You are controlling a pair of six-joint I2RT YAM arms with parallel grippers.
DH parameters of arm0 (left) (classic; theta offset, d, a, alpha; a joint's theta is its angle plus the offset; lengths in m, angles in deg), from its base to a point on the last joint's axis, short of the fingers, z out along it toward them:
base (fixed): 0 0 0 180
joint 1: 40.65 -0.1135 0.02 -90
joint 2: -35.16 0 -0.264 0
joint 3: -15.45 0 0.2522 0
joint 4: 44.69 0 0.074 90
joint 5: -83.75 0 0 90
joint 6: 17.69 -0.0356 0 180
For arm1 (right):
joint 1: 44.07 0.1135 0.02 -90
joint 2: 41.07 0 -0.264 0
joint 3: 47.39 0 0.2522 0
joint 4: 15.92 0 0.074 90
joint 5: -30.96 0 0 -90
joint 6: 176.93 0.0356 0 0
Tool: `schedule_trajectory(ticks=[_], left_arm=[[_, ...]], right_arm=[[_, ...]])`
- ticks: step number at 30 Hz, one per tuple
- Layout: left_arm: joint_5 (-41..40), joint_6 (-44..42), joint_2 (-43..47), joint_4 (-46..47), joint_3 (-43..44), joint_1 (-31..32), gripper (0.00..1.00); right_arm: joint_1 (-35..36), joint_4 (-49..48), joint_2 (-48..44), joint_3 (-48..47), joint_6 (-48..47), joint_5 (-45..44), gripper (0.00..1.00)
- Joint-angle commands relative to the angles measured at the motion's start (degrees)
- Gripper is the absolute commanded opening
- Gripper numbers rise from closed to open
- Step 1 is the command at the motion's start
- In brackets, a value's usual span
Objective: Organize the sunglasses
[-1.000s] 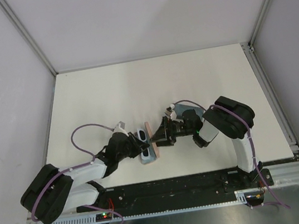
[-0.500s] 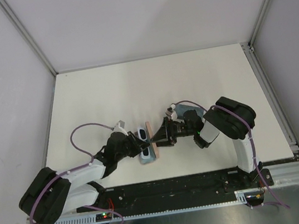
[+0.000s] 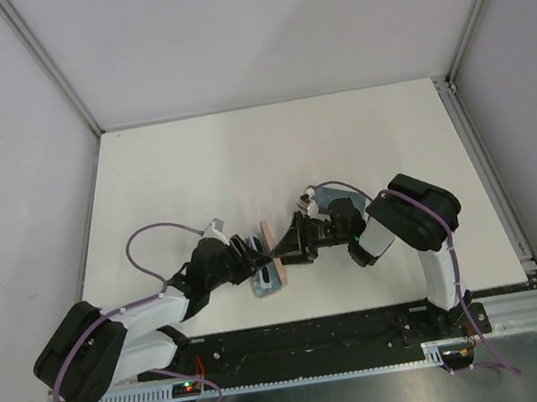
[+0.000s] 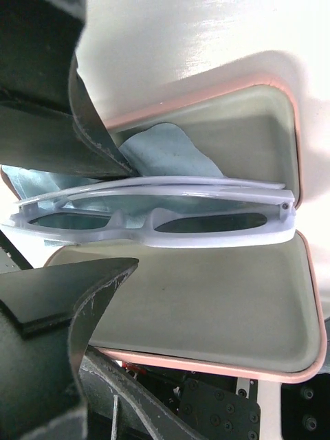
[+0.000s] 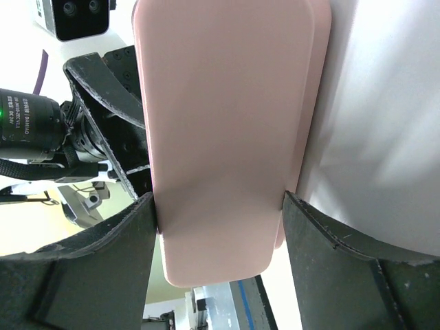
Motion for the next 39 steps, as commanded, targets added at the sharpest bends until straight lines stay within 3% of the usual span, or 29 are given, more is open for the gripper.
schedule_trajectory(ticks=[1,12,22,26,32,39], left_arm=[[-2.44,-2.06,2.47,-5.36,2.67,-0.63,0.53],[-4.67,-6.1,8.1,-17.98,7.2,-2.9,0.59],[-7.89,-8.21,9.3,-24.33,9.05,-3.87,0.55],[-8.24,-8.61,8.31,-24.71,9.53,-4.01,0.47],[-9.21,-8.87,6.97,-24.75,10.14,-4.12,0.23],[-8.47,-8.71,2.9,-24.31,10.83,-4.19,0.16]], right_arm=[[-0.03,-2.03,-3.16,-0.18,-1.55,-0.6,0.72],[-0.25,-2.47,-2.5,-0.18,-1.52,-0.53,0.71],[-0.28,-2.68,-2.19,-0.18,-1.36,-0.64,0.71],[-0.32,-3.02,-1.91,-0.16,-1.22,-0.66,0.71],[-0.34,-3.53,-1.77,-0.18,-1.03,-0.46,0.71],[-0.33,-3.42,-1.63,-0.18,-1.07,-0.4,0.71]])
